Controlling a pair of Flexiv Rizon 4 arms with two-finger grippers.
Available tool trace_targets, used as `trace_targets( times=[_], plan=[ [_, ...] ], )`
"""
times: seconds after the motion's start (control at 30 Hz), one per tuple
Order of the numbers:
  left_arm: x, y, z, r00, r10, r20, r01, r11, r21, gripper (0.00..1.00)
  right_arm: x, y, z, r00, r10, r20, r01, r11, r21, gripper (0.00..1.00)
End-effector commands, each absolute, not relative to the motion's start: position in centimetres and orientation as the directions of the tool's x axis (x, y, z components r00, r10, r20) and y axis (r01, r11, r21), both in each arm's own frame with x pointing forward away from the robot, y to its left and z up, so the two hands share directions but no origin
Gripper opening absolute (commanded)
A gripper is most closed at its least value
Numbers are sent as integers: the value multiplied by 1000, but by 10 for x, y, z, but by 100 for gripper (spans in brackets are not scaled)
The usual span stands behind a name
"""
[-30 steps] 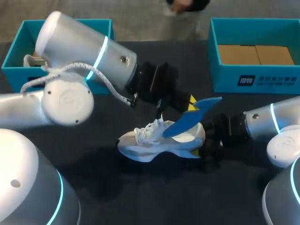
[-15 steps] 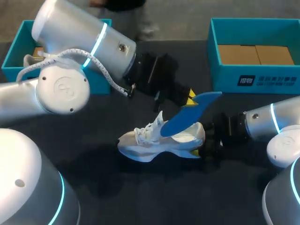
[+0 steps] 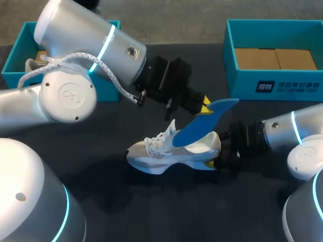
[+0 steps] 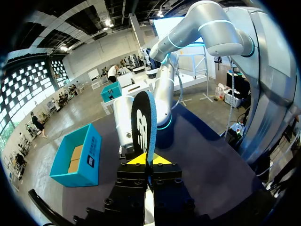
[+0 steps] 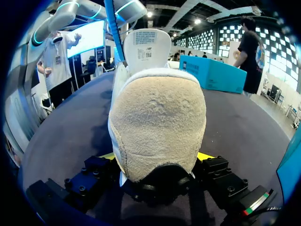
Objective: Take the shoe out of the shoebox, open the shoe tongue, remove and reinsert the insole, then place the shoe into the shoebox
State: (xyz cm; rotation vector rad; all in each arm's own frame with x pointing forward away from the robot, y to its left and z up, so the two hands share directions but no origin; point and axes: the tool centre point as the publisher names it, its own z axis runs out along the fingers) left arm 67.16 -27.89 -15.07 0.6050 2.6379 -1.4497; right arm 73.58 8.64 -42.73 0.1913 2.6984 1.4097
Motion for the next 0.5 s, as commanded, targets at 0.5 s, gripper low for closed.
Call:
trace_targets(
  times=[0.5],
  plan=[
    [670, -295, -109, -957, 287, -40, 177, 468, -866, 0, 736, 87, -427, -988, 154, -23, 71, 571, 818, 0]
  ],
)
